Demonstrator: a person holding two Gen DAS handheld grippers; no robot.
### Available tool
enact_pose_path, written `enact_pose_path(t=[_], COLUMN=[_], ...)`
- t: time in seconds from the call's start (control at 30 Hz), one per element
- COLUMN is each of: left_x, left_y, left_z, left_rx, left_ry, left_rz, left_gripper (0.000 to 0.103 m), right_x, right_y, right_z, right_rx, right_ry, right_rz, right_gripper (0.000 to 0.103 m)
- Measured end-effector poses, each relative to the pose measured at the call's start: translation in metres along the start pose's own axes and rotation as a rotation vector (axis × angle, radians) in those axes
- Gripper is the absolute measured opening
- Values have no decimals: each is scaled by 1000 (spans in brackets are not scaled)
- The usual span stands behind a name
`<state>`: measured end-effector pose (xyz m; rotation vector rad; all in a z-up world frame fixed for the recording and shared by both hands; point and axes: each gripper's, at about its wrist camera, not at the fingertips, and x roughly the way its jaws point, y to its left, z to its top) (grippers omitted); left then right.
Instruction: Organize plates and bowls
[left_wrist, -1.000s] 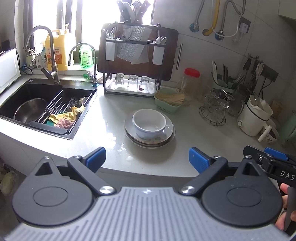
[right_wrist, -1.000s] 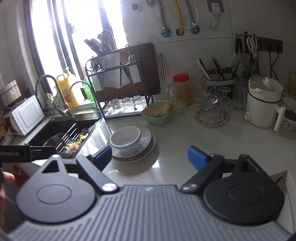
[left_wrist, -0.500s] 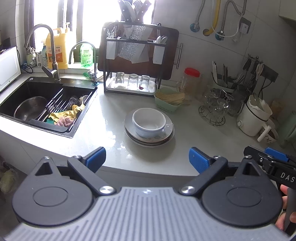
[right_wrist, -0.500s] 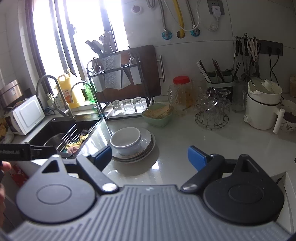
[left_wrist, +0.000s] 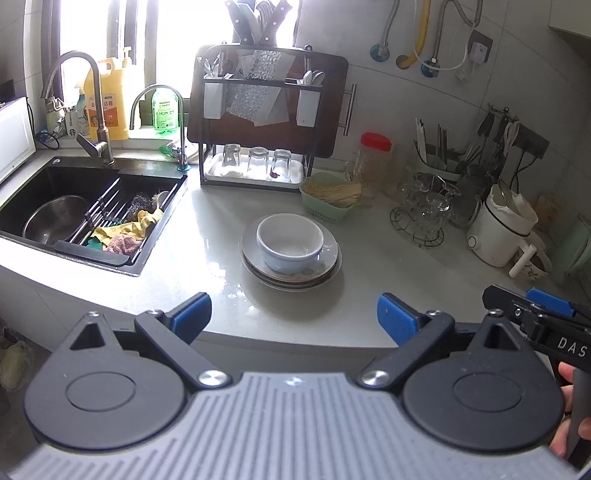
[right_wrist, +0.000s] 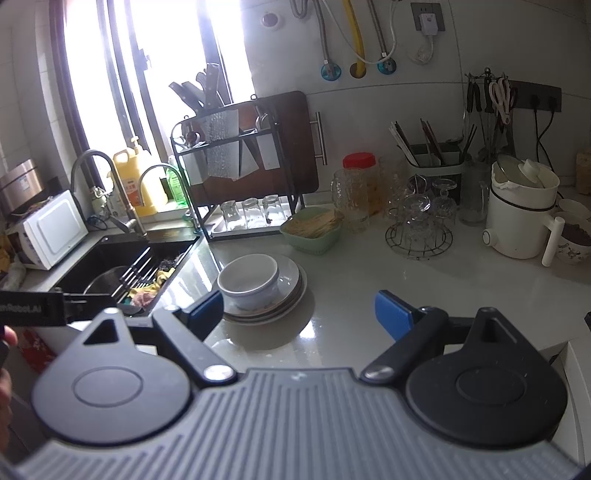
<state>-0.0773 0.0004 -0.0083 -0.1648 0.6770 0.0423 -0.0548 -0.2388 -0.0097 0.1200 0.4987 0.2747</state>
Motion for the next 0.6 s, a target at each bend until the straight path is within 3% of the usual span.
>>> enact_pose_path(t=[0.6], left_x=[-6], left_y=[3], left_z=[-4], left_rx=[-11], left_ry=[-1], left_rz=[11], left_gripper=[98], right_x=[-4], right_y=[1], right_z=[5], right_rx=[-21], right_ry=[-7], right_rz=[11], right_gripper=[90])
